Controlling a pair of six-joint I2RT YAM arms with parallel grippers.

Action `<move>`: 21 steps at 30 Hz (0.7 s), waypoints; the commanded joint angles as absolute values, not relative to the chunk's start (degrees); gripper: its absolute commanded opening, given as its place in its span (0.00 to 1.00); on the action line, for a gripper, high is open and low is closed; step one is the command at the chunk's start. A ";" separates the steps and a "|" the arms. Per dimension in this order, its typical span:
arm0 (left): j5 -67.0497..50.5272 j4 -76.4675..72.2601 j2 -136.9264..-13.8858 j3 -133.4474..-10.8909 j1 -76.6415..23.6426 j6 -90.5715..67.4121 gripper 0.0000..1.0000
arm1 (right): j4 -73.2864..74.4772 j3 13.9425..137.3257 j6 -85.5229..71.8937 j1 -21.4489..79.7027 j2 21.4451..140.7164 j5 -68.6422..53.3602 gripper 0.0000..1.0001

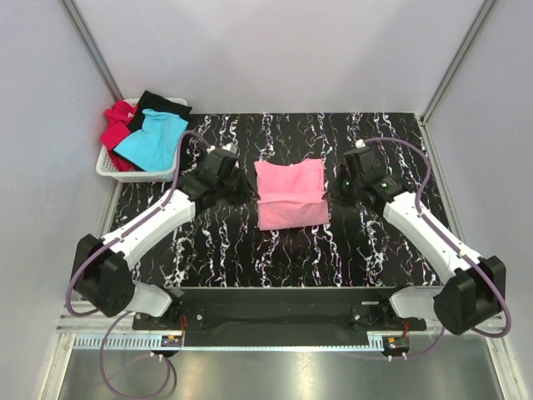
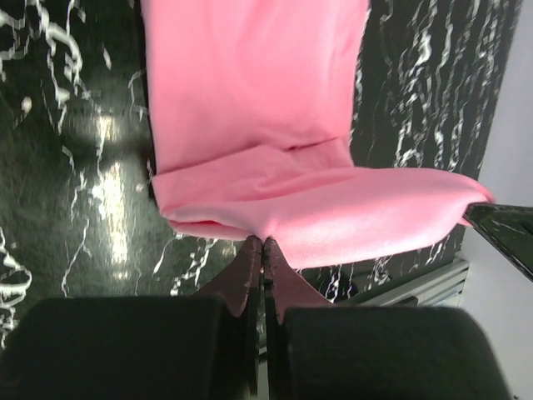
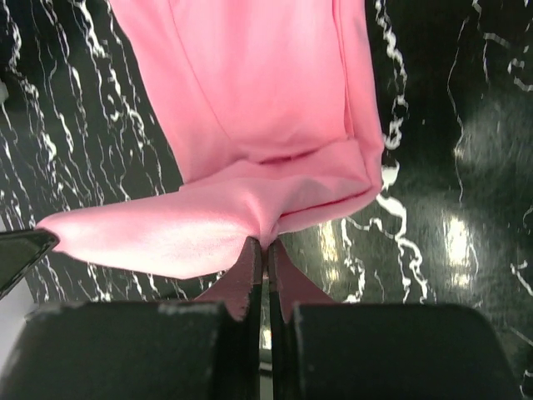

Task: Fold and stack the t-shirts
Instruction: Fold the tshirt

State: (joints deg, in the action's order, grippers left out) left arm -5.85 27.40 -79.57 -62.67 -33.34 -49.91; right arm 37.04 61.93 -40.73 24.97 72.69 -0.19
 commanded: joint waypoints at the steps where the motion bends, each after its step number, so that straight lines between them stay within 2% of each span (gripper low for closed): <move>1: -7.65 24.87 -81.11 -67.31 -31.73 -47.03 0.00 | 33.14 65.91 -38.32 23.38 75.40 2.11 0.00; 21: -11.25 22.59 -98.42 -82.61 -25.31 -40.34 0.00 | 23.21 74.35 -34.28 17.14 91.66 -2.19 0.00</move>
State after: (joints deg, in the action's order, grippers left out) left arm -9.76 24.80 -96.68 -78.17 -26.24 -42.37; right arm 26.81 71.24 -35.62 18.41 89.69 -1.48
